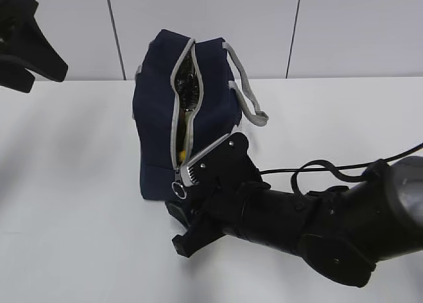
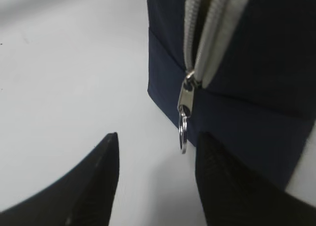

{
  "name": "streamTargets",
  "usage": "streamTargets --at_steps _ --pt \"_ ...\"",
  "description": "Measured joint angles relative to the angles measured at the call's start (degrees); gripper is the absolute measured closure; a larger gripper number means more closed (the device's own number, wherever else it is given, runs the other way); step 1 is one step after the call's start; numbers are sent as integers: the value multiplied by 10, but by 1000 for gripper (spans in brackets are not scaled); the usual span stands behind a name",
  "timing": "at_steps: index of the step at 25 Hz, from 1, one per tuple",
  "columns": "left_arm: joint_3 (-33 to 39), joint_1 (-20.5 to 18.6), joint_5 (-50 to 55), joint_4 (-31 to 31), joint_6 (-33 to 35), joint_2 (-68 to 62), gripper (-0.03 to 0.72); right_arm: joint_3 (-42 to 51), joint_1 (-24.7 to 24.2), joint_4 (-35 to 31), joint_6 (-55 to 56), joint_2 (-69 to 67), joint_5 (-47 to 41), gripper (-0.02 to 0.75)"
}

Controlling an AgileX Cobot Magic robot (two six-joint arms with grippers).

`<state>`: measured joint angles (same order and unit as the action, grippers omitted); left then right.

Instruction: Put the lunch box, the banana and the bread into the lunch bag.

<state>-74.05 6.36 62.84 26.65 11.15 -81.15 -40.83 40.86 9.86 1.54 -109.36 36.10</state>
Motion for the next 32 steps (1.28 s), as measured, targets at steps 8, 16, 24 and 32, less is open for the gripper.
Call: streamTargets --at_steps 8,16,24,32 --pt "0 0 -2 0 1 0 256 -37 0 -4 -3 -44 -11 407" --pt "0 0 -3 0 1 0 256 -46 0 -23 -20 -50 -15 596" --pt "0 0 -4 0 1 0 262 -46 0 -38 -39 -50 -17 754" --pt "0 0 -4 0 1 0 264 -46 0 -44 -42 -34 -45 754"
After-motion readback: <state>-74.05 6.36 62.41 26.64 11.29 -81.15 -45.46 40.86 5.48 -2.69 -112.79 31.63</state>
